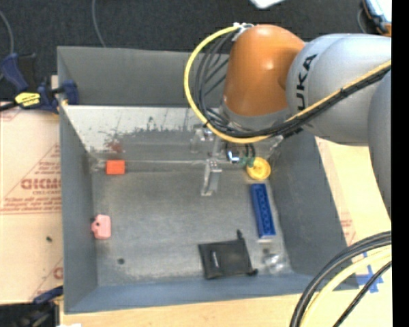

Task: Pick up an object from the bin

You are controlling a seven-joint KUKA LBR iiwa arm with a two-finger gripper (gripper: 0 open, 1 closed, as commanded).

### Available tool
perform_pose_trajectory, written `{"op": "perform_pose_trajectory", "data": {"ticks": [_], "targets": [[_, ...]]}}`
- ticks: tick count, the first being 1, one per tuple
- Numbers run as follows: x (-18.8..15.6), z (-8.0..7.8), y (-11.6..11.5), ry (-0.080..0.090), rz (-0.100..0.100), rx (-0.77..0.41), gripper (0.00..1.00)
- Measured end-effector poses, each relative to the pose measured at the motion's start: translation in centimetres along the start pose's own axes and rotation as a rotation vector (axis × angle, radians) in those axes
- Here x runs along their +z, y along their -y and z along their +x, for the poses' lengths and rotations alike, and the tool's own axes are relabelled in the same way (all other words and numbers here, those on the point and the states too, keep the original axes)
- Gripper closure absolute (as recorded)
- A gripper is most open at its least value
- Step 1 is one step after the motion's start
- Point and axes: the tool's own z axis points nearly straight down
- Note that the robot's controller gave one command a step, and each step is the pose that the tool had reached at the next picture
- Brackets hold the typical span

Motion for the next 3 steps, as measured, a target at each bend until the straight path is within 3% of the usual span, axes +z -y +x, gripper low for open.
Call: {"op": "perform_pose_trajectory", "data": {"ticks": [1,2,3], "targets": [[7.8,1.6,5.8,-0.011,0.003,-0.045,0.0],[6.2,6.7,2.0,0.0,-0.001,0.075,0.0],[6.2,6.5,2.1,0.003,-0.001,0.077,0.0]]}}
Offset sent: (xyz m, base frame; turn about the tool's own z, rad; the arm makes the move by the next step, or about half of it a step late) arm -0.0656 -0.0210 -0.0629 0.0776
